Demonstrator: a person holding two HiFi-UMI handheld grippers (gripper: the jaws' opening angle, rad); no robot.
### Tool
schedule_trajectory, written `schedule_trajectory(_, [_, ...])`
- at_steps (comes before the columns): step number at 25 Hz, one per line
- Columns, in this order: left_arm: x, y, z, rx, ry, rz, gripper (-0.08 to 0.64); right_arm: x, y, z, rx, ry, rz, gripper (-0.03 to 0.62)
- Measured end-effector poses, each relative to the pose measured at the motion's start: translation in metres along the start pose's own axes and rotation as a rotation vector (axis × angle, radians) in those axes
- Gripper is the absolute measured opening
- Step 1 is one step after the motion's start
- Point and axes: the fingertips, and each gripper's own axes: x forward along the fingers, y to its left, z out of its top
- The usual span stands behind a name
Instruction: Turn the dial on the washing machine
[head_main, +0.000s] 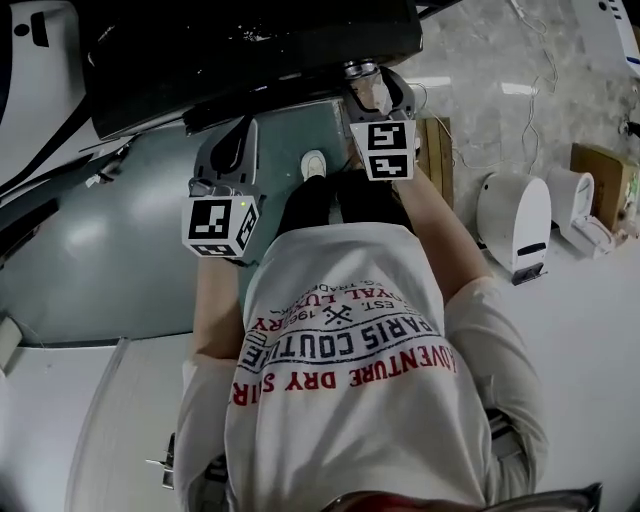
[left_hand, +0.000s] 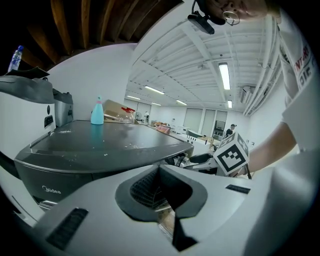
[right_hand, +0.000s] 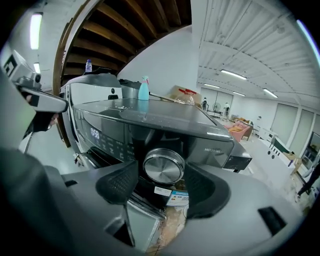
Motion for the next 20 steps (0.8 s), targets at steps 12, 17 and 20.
schedule_trajectory(12, [-0.007, 0.002, 0.007, 0.002, -0.021, 0.040, 0.017, 0.013, -0.010, -0.009, 0.108, 0.065, 0.023, 0.284])
schedule_trajectory(17, [-0.006, 0.005, 0.008, 0.001, -0.024, 0.055, 0.015, 0.014, -0.015, -0.011, 0.325, 0.050, 0.134, 0.284])
schedule_trajectory(20, [-0.007, 0.006, 0.009, -0.002, -0.029, 0.066, 0.015, 0.014, -0.014, -0.012, 0.398, 0.039, 0.186, 0.284])
